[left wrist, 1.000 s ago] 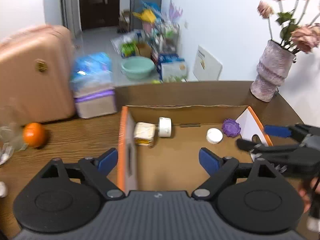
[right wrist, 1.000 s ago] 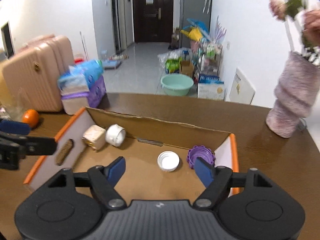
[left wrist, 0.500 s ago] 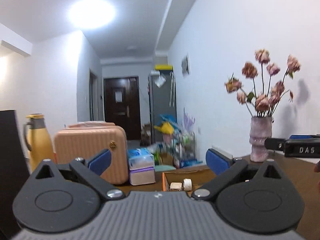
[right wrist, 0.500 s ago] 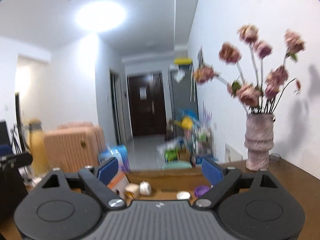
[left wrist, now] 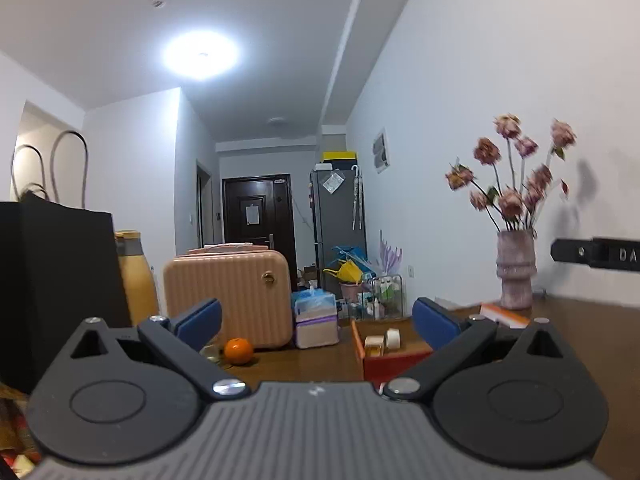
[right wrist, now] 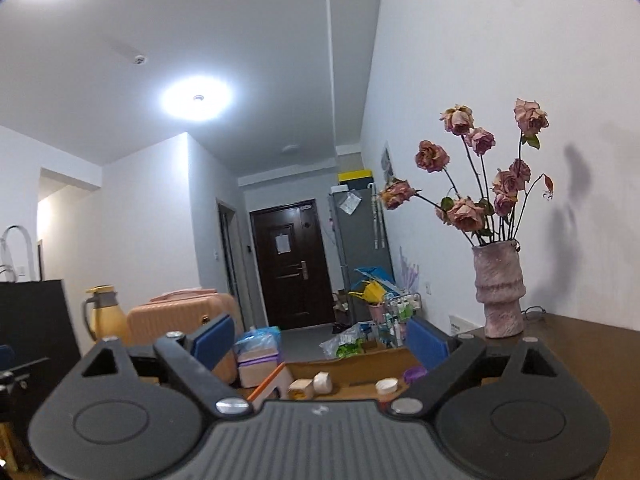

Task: Organize rigid objects
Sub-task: 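Withdraw both tools from the box back over the table, then grasp the white round cap with the left gripper while the right grasps the white spray bottle, then carry the white cap and spray bottle into the box and open both grippers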

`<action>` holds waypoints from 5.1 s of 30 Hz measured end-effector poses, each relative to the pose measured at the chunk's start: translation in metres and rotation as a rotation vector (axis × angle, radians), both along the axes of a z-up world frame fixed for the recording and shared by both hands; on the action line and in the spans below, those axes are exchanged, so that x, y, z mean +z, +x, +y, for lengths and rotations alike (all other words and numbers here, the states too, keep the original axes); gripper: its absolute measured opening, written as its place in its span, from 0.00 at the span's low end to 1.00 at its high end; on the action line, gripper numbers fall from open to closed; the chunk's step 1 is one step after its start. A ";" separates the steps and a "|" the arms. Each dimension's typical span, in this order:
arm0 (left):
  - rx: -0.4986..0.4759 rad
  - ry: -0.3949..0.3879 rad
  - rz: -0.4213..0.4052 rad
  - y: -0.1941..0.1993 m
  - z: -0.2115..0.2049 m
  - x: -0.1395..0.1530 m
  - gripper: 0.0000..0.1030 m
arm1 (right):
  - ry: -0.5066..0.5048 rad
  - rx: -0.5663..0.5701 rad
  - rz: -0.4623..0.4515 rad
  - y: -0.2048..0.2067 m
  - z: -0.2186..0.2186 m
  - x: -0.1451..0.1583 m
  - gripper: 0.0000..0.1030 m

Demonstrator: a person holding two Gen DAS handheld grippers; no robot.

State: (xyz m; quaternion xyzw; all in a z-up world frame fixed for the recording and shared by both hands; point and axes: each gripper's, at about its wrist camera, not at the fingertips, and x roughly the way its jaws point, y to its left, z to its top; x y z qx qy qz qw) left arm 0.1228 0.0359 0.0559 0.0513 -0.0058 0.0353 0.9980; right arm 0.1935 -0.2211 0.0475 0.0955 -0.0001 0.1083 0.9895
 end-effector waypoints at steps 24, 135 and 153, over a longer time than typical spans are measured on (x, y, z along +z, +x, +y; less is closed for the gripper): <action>-0.057 -0.020 0.047 -0.103 -0.001 -0.057 1.00 | -0.089 0.016 -0.026 -0.145 0.017 -0.068 0.99; -0.107 -0.058 0.034 0.098 -0.047 0.026 0.39 | -0.066 0.017 0.135 0.047 -0.035 0.015 0.26; -0.048 -0.028 0.584 0.444 -0.046 0.004 0.39 | -0.193 0.029 0.695 0.358 -0.043 -0.020 0.26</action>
